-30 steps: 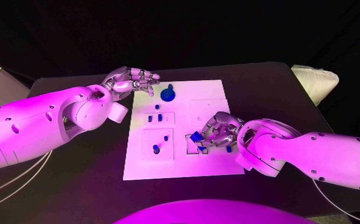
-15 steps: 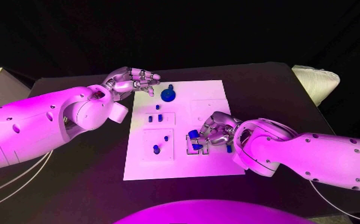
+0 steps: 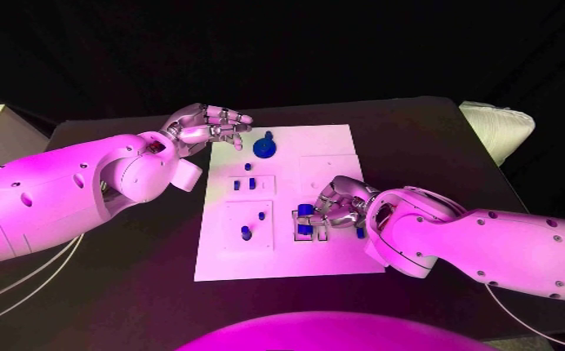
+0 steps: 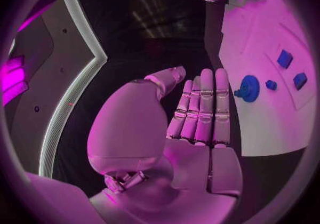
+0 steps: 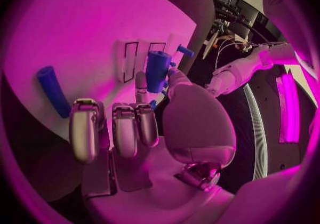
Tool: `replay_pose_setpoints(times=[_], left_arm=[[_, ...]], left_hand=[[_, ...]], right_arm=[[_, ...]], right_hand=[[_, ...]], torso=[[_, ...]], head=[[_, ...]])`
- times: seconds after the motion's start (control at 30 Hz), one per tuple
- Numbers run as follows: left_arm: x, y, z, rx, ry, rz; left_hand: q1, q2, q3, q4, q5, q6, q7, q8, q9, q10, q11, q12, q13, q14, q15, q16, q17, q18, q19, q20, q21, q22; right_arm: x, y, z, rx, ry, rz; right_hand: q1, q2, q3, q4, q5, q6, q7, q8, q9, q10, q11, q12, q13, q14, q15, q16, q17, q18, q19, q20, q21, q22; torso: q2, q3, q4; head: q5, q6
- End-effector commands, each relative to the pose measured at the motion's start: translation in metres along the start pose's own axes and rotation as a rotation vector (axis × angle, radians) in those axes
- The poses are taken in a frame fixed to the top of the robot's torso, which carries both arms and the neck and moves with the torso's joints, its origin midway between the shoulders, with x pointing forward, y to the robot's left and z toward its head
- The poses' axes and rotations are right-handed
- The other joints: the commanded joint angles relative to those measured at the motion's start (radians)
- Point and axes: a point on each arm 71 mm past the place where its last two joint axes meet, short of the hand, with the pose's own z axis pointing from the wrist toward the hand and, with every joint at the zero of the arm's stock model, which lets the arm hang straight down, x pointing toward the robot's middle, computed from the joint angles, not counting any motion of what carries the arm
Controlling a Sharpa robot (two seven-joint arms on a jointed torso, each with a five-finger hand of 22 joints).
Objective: Assemble the parts on the task board
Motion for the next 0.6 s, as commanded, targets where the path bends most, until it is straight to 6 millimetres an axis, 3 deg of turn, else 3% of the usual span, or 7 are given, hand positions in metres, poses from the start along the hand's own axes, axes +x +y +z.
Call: replay_pose_setpoints(times=[0.03,0.3,0.6], left_arm=[[0.0019,-0.0007,0.0003,0.003,0.018,-0.005],[0.0021,-0.0004,0.0004,0.0,0.019,-0.005],[0.002,-0.0002,0.0004,-0.003,0.019,-0.005]], left_hand=[[-0.001,0.005,0.0,0.001,0.006,-0.004,-0.003,-0.002,-0.001,-0.006,0.005,-0.003,-0.001,0.0,0.003,-0.003,-0.001,0.014,0.006,-0.001,-0.004,-0.001],[-0.002,0.005,0.0,0.001,0.006,-0.004,-0.002,-0.002,-0.001,-0.006,0.005,-0.003,-0.001,0.0,0.003,-0.003,-0.001,0.014,0.006,-0.001,-0.004,-0.001],[-0.002,0.005,0.0,0.001,0.006,-0.004,-0.002,-0.002,-0.001,-0.006,0.005,-0.003,-0.001,0.0,0.003,-0.003,-0.001,0.014,0.006,-0.001,-0.004,-0.001]], right_arm=[[0.0013,0.0011,-0.0005,-0.014,0.007,-0.018],[0.0019,0.0013,-0.0012,-0.014,0.013,-0.008],[0.0048,0.0036,-0.0031,-0.021,0.037,0.013]], right_hand=[[-0.005,0.008,-0.008,-0.001,-0.002,0.002,-0.001,0.005,0.001,0.08,-0.005,0.005,0.23,0.104,-0.006,0.007,0.252,-0.006,0.082,-0.007,0.004,0.232],[0.028,0.024,-0.009,-0.004,0.023,-0.007,-0.002,0.016,0.003,0.081,-0.007,0.006,0.232,0.104,-0.008,0.007,0.252,-0.006,0.082,-0.009,0.004,0.232],[0.038,0.025,-0.01,-0.004,0.04,-0.011,-0.002,0.019,0.004,0.082,-0.007,0.006,0.232,0.104,-0.008,0.007,0.253,-0.006,0.082,-0.01,0.005,0.232]], torso=[[0.0,0.0004,-0.0002],[0.0,0.0003,-0.0004],[0.0,-0.0002,0.0001]], head=[[0.0,-0.001],[0.001,-0.001],[0.002,-0.003]])
